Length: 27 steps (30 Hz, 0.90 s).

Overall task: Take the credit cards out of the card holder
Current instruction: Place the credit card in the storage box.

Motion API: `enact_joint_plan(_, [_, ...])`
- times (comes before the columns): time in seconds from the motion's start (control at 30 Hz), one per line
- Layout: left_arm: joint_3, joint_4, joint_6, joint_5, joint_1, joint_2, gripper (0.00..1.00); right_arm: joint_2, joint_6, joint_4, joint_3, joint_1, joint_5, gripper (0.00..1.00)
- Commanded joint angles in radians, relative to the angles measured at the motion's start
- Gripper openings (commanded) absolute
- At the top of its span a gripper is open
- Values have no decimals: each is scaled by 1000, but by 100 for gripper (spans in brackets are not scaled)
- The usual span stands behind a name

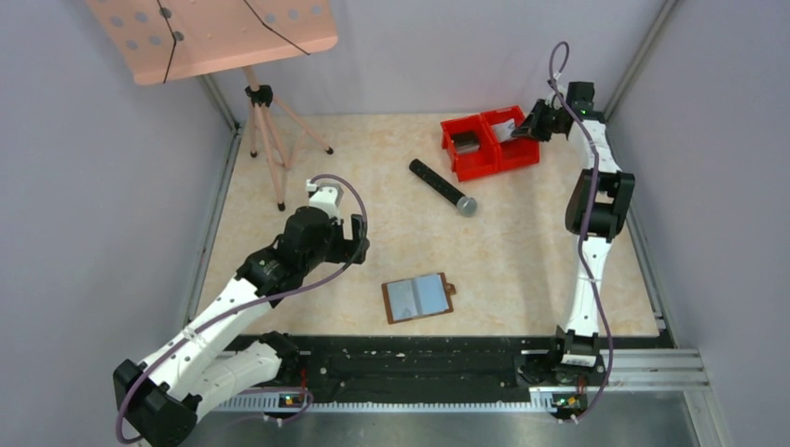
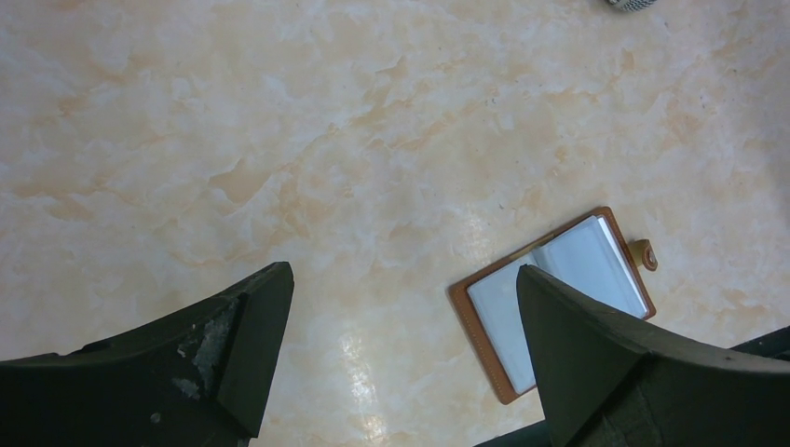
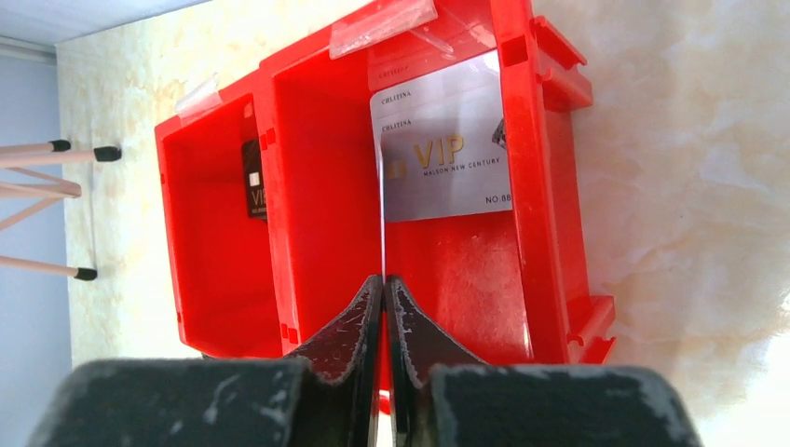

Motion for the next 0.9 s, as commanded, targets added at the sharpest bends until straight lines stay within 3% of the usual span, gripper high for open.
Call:
enact_joint_plan(0.0, [12, 54, -9, 26, 2, 7, 95, 22, 9, 54, 69, 9, -8, 5])
enact_joint_plan(0.27, [6, 71, -29, 53, 2, 19, 95, 44, 34, 82, 93, 15, 31, 9])
enact_joint_plan(0.5, [2, 82, -40, 61, 3, 24, 95, 58, 69, 118, 103, 22, 50, 0])
enact_joint_plan(0.87, [-9, 88, -52, 75, 2, 22, 95, 63, 163, 226, 88, 12, 15, 0])
